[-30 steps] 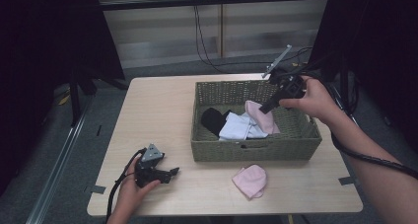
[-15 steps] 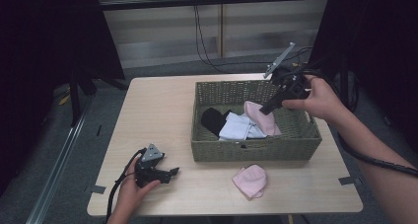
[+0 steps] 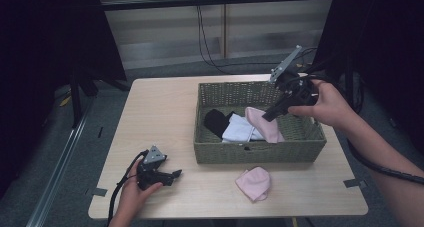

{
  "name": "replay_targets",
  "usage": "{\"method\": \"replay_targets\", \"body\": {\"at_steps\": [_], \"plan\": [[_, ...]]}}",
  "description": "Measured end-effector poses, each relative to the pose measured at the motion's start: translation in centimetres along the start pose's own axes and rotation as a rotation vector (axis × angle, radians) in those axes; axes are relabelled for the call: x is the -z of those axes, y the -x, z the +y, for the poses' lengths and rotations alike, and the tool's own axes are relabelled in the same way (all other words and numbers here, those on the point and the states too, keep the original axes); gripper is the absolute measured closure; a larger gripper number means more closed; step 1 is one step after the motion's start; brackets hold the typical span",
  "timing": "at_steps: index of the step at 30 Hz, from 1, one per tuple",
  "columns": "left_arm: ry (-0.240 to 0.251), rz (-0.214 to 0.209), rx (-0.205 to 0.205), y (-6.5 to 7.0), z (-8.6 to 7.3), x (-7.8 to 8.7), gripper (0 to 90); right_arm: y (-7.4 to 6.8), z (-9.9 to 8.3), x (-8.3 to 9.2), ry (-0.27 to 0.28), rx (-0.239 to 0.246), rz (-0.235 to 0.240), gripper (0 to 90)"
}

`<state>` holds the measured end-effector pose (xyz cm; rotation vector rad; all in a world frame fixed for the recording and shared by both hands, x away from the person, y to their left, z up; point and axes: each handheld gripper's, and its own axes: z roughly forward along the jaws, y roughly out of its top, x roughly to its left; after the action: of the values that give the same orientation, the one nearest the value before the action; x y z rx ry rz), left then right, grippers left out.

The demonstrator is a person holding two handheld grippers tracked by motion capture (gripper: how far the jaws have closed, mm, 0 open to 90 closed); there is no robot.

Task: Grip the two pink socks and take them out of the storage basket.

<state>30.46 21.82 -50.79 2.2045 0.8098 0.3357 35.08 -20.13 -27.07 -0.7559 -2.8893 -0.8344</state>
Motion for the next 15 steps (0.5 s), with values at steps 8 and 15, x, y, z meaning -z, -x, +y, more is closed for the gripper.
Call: {"method": "replay_targets", "body": {"at_steps": [8,15], "plan": [[0.001,-0.002,0.004,0.0,0.0,0.0,18.9,-0.9,-0.6,-0.4,0.027,0.019,0.026,86.7],[-0.007,-0.003,-0.005,0.0,0.0,0.0,18.9,-1.7,-1.2,-0.9,0.042,0.039,0.05,86.7]]}}
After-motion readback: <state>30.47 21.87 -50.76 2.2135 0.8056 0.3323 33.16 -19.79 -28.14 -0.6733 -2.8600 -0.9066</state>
